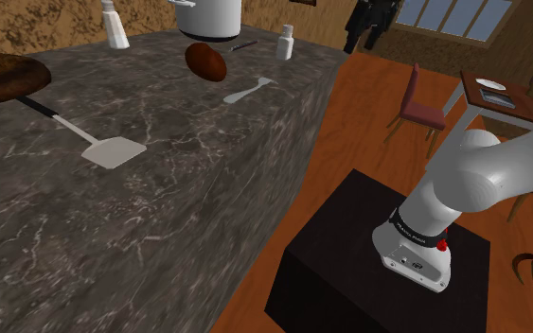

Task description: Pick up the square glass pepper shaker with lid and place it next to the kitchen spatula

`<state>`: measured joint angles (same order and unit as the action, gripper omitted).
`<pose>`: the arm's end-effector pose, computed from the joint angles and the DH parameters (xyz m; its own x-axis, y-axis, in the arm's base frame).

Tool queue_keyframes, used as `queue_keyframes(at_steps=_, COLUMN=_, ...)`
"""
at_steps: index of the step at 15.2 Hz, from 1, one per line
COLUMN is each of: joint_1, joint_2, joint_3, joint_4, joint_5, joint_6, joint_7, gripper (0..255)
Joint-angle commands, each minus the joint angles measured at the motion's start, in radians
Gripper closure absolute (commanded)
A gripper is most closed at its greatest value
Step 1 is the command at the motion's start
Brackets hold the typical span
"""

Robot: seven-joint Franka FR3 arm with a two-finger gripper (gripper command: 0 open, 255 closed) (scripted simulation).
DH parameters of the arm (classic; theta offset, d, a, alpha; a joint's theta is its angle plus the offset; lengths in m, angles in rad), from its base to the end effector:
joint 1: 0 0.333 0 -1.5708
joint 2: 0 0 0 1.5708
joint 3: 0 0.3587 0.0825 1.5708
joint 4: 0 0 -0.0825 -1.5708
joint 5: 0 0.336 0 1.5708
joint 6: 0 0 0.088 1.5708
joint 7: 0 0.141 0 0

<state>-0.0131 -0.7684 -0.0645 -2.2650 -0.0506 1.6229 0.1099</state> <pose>0.2427 -0.0345 0.6260 0.9773 -0.1710 0.1247 -0.1714 -0.9852 -0.0081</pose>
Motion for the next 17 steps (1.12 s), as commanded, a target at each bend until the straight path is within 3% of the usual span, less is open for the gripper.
queue_keyframes(at_steps=1, joint_1=0.000, joint_2=0.000, joint_3=0.000, joint_4=0.000, joint_5=0.000, joint_6=0.000, joint_7=0.000, gripper=0)
queue_keyframes(at_steps=9, joint_1=0.026, joint_2=0.254, joint_3=-0.095, joint_4=0.135, joint_5=0.062, joint_6=0.190, joint_7=-0.089, gripper=0)
queue_keyframes(at_steps=17, joint_1=0.058, joint_2=0.531, joint_3=-0.186, joint_4=0.357, joint_5=0.195, joint_6=0.297, joint_7=-0.209, gripper=0)
